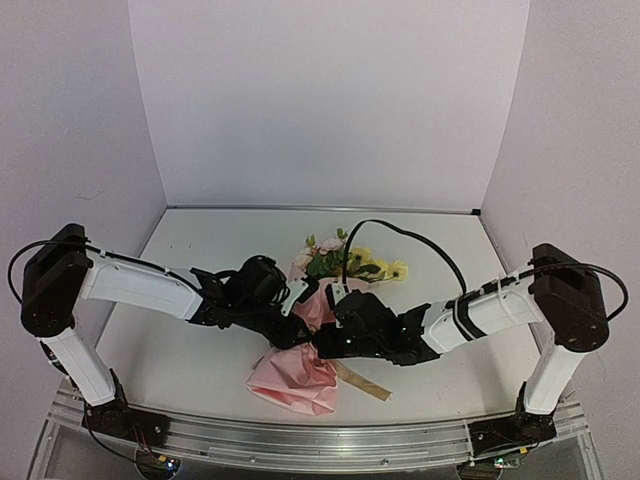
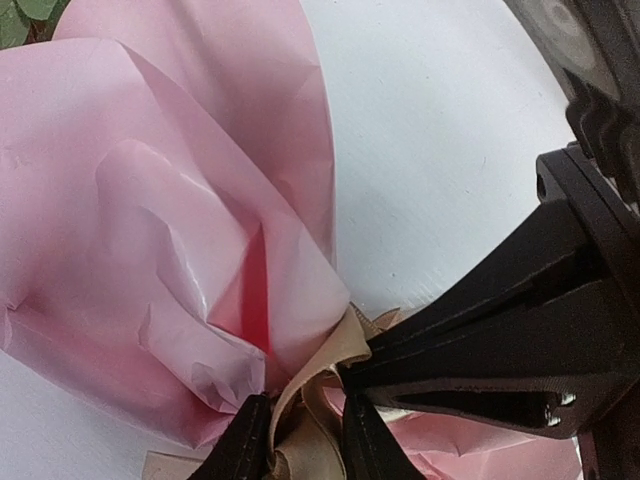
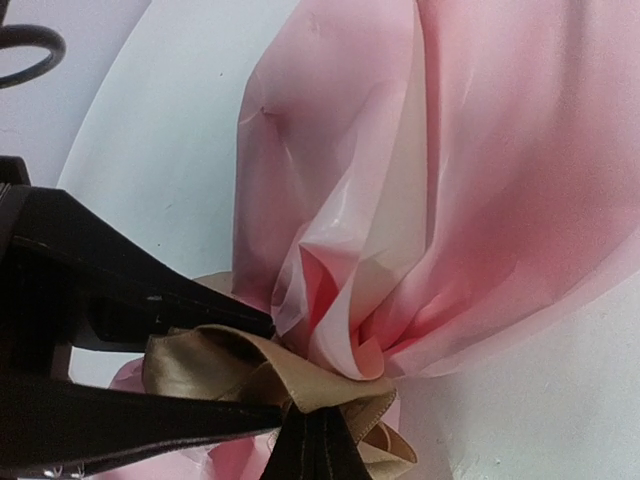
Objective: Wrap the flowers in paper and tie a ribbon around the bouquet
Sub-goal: Cross the half-tied ribbon over the folded bouquet.
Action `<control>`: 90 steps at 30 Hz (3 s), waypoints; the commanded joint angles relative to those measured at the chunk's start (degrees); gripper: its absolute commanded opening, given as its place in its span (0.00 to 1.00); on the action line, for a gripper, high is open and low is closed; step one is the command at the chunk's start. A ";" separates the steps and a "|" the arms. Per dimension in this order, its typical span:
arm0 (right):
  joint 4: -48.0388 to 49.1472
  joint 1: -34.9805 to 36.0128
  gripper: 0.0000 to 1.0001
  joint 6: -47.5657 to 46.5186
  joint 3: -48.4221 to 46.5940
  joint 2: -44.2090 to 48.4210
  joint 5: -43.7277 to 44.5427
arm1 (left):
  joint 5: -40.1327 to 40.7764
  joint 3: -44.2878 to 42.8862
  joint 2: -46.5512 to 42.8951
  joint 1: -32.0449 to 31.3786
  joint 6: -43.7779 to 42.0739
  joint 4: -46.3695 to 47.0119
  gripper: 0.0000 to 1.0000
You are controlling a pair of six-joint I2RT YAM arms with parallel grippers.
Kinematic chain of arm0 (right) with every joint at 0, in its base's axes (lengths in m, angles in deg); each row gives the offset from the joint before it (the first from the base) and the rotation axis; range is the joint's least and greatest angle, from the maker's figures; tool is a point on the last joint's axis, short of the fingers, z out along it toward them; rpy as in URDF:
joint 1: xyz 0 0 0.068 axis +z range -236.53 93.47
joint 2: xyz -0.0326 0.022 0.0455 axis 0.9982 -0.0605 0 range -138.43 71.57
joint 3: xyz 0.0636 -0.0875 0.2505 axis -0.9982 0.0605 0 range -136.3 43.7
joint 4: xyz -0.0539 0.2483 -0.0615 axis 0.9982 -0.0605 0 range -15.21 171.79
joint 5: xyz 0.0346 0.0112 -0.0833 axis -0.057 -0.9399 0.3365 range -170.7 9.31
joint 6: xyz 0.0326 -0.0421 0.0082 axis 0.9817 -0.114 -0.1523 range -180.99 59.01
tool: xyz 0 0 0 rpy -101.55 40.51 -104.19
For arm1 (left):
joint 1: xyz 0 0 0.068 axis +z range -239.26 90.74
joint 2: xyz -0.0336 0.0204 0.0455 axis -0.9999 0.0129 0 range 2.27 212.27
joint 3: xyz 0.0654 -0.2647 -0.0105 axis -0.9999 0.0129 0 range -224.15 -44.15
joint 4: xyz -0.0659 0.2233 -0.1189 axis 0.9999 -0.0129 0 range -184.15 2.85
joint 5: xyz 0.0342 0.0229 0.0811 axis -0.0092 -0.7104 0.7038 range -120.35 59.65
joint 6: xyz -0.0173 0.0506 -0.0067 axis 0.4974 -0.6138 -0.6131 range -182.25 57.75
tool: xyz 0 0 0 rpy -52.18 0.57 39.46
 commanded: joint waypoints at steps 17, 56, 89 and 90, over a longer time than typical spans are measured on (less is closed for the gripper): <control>4.46 1.97 0.00 -4.23 1.82 6.76 -2.77 | 4.31 -1.36 2.00 0.01 4.15 4.11 0.00; -7.79 -1.90 0.50 -1.16 4.58 15.76 1.52 | 2.71 3.72 1.12 -0.18 3.96 10.23 0.00; 0.26 -5.82 0.27 0.65 2.91 5.37 -9.89 | 1.31 4.11 0.22 -0.18 2.60 11.03 0.00; 0.35 -5.80 0.28 0.47 2.77 5.34 -10.13 | 1.22 4.04 0.25 -0.18 2.56 11.01 0.00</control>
